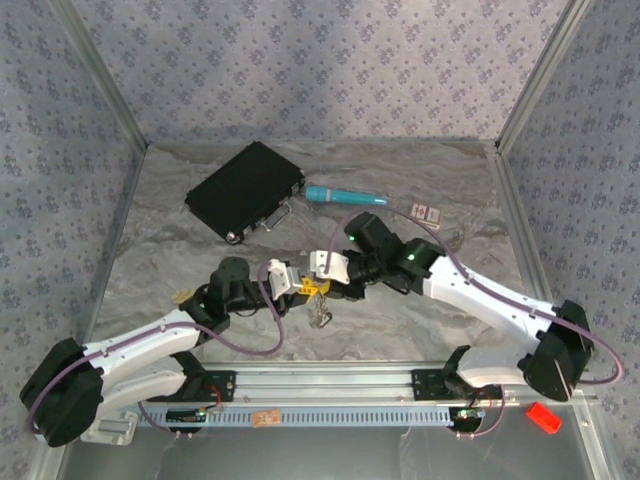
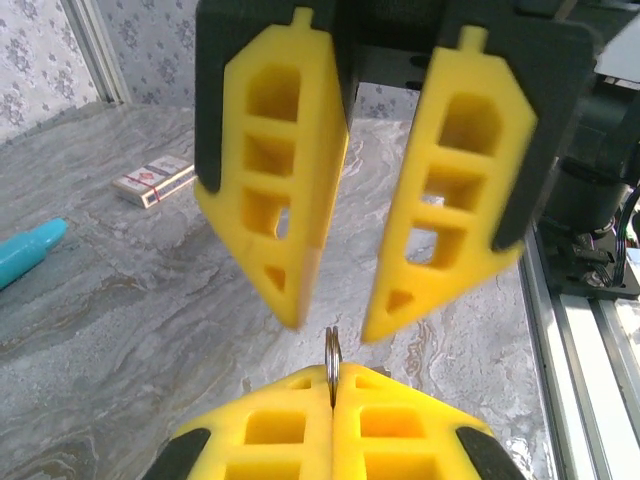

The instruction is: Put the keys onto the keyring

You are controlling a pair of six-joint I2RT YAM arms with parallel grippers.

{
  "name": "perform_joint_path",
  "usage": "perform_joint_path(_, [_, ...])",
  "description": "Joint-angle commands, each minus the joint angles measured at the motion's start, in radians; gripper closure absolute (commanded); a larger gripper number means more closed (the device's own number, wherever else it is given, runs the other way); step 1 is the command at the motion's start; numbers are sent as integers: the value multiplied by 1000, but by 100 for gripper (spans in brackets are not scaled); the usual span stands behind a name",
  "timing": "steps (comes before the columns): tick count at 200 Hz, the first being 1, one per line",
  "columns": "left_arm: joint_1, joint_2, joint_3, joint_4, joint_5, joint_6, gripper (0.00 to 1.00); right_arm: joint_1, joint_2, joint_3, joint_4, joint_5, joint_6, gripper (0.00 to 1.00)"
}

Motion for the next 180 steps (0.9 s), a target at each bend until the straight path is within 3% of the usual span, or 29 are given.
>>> perform_joint_path(1, [-4, -20, -29, 124, 10, -37, 100, -56, -65, -95, 161, -135, 128, 71])
perform_joint_path(48, [-4, -1, -50, 201, 15, -71, 100, -84, -82, -209, 343, -202, 254, 69])
perform_joint_path(88, [-4, 6, -50, 212, 18, -73, 100, -85, -52, -215, 360, -238, 262, 70])
perform_joint_path(110, [-3, 8, -50, 216, 20, -75, 100, -86, -41, -206, 358, -243, 260, 78])
perform_joint_path(143, [-4, 6, -54, 215, 16, -75, 100, -88, -36, -189, 322, -249, 240, 100])
perform_joint_path(153, [-3, 3, -50, 205, 11, -72, 100, -90, -38, -179, 302, -249, 228, 100])
perform_joint_path(180, [-4, -3, -29, 145, -3, -55, 81, -88, -39, -131, 210, -230, 170, 100])
